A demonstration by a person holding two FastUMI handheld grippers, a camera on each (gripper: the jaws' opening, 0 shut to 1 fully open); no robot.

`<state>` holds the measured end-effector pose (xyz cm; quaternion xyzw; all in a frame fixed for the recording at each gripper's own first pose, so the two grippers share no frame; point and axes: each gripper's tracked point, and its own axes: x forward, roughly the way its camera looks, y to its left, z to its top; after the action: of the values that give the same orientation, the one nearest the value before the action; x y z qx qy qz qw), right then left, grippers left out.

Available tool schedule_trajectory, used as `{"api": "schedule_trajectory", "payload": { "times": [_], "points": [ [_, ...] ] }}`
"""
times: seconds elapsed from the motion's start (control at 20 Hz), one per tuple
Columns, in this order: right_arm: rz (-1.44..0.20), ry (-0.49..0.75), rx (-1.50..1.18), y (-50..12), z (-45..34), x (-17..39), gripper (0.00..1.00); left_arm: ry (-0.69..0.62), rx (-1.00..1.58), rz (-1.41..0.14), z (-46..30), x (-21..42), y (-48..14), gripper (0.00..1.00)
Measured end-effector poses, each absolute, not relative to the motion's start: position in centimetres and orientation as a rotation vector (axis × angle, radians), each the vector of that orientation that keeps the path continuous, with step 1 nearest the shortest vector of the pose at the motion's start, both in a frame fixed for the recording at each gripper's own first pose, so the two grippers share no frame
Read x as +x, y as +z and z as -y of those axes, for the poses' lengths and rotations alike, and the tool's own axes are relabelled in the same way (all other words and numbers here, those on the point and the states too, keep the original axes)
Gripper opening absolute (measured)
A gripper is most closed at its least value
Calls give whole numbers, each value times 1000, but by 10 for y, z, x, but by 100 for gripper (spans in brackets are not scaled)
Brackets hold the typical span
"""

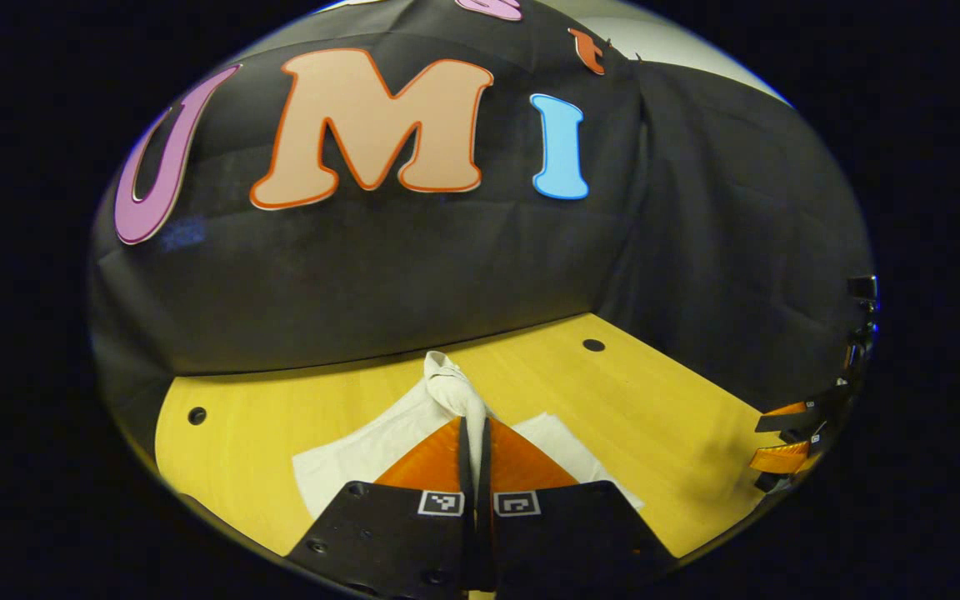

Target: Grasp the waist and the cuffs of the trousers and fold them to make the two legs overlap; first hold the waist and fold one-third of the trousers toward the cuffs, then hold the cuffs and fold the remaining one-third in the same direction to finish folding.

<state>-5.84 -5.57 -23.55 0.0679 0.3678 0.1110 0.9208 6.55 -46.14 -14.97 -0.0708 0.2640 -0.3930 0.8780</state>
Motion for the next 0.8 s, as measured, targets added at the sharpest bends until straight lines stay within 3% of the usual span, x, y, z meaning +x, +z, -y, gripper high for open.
{"api": "schedule_trajectory", "payload": {
  "times": [0.3, 0.5, 0.55, 0.6, 0.7, 0.75, 0.8],
  "points": [
    [-758, 230, 148, -239, 68, -64, 97, -881, -197, -671, 508, 24, -174, 0],
    [-742, 250, 150, -231, 61, -57, 97, -878, -133, -605, 511, 10, -176, 5],
    [-728, 257, 148, -225, 58, -52, 97, -895, -138, -577, 509, 4, -164, 14],
    [-708, 269, 147, -218, 53, -47, 97, -905, -153, -552, 508, -1, -156, 29],
    [-660, 286, 142, -201, 40, -36, 97, -869, -160, -491, 490, 0, -134, 98],
    [-628, 288, 137, -193, 34, -30, 97, -829, -145, -451, 472, 5, -122, 94],
    [-592, 288, 129, -180, 25, -22, 97, -786, -131, -400, 451, 12, -108, 96]
  ]
}}
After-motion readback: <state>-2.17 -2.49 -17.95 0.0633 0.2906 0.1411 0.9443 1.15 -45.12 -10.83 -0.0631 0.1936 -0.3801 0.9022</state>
